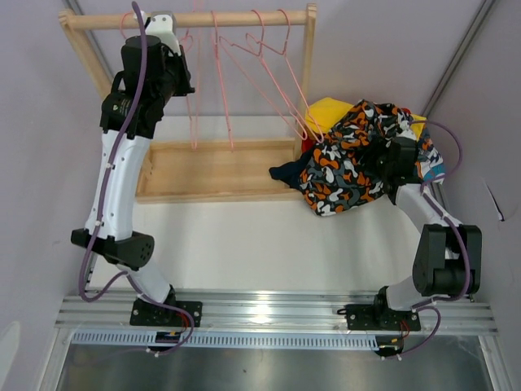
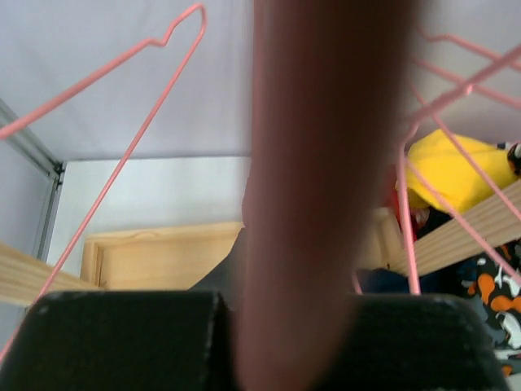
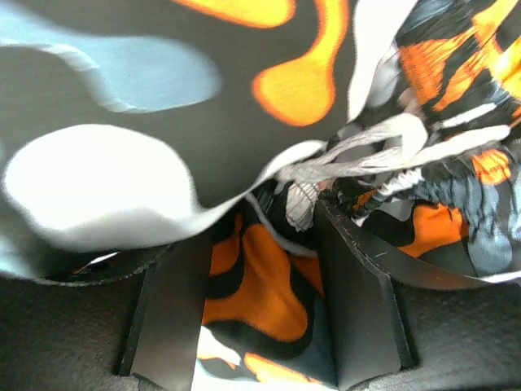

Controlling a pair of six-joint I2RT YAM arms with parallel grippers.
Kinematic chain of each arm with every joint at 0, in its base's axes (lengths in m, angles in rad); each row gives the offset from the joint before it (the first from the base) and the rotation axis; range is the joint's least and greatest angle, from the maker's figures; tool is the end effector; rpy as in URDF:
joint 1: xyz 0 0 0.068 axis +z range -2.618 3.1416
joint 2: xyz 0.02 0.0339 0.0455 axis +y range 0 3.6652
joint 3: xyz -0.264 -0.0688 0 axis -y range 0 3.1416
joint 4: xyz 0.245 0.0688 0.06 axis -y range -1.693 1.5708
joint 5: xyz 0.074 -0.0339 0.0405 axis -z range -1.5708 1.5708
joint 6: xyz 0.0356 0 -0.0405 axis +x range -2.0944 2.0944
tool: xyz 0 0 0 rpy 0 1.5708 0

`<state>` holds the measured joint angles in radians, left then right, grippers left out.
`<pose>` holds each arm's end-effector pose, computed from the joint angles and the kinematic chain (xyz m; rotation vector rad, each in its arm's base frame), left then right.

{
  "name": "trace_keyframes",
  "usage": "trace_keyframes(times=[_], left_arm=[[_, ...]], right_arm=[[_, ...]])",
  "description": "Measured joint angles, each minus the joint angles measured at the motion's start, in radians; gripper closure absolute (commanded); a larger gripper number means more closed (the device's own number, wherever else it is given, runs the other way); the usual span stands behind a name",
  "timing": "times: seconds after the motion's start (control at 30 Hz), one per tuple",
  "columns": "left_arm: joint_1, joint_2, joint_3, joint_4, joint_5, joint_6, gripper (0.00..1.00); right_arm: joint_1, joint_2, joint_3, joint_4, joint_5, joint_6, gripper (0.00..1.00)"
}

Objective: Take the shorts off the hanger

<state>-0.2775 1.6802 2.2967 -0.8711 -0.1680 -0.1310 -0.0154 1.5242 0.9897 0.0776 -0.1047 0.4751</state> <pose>0.3090 -0.0818 0.5391 0.0150 1.8238 -0.1353 0.3473 -0.0016 0.2558 0.4321 2.0016 0.3948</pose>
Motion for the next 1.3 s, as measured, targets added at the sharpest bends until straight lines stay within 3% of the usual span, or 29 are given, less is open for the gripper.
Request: trace_keyframes(times=[0.27,0.5,0.63,1.0,1.17,1.23,1.3], left_arm=[[0.013,0.126,0.097,0.092,0.017,-0.028,0.97],[0.039,0.217,0.117,0.144,0.022,-0.054,0.77],[0.041,0.217,0.111,0.154,0.023,-0.061,0.71],[0.041,0.006,-0.214,0.209,0.052,-0.082,0.39],[0.041,-0.071,-0.24,0.193,0.077,-0.089,0.28],[0.041,-0.112,-0.24,0.18,0.095,-0.093,0.21],[0.04,-0.169,-0.24,0.16,0.119,-0.098,0.14]], right_arm=[[0.027,-0.064,-0.075,0.033,-0.022,0.002,0.45],[0.053,-0.077,-0.138,0.057,-0.035,0.003,0.45],[0.054,-0.089,-0.16,0.07,-0.038,0.004,0.45],[0.082,-0.174,-0.192,0.042,-0.038,0.011,0.41],[0.102,-0.252,-0.192,-0.002,-0.028,0.011,0.38],[0.113,-0.296,-0.192,-0.027,-0.018,0.013,0.29],[0.127,-0.345,-0.192,-0.059,-0.01,0.012,0.28]])
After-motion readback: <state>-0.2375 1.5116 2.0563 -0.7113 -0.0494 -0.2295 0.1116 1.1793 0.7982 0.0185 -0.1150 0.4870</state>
